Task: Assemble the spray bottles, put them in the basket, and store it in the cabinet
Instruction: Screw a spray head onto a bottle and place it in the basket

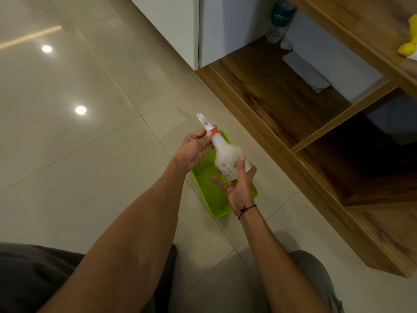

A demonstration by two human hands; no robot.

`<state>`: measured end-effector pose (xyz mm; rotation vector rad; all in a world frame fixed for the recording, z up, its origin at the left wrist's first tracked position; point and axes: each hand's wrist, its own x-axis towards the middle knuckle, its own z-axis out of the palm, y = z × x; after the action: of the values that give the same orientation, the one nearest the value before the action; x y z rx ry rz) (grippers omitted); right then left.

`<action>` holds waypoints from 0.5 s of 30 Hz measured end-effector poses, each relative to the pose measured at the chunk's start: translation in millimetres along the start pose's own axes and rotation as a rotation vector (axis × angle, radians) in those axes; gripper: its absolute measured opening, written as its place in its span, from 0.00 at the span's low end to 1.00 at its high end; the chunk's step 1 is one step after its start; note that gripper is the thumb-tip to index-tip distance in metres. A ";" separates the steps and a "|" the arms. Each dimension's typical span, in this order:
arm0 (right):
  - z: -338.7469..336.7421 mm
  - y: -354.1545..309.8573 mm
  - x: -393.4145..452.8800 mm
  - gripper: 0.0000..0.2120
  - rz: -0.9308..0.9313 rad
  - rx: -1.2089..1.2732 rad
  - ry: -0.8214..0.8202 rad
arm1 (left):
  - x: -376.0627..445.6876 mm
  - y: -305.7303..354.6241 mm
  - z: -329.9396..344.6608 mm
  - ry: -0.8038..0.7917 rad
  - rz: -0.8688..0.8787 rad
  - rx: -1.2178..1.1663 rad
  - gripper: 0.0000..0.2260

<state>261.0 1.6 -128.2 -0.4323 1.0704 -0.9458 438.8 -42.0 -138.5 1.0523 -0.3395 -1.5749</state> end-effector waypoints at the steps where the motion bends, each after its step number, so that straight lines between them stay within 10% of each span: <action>1: 3.5 3.1 -0.7 0.29 -0.129 -0.105 0.043 | 0.4 -0.6 0.1 0.009 0.002 -0.002 0.18; 3: 7.8 6.0 1.2 0.30 -0.191 -0.256 0.069 | 0.3 -0.5 -0.9 0.019 0.004 -0.015 0.17; 10: -17.7 -15.4 2.7 0.53 0.483 -0.105 -0.200 | 5.0 5.2 -6.5 -0.027 -0.006 -0.010 0.11; 15: 1.7 2.4 1.2 0.34 -0.067 -0.203 -0.001 | 5.6 1.0 -2.3 0.027 0.024 0.000 0.16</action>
<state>263.8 1.7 -129.7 -0.6386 1.1618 -0.8990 441.5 -46.7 -141.5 1.0643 -0.3326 -1.5384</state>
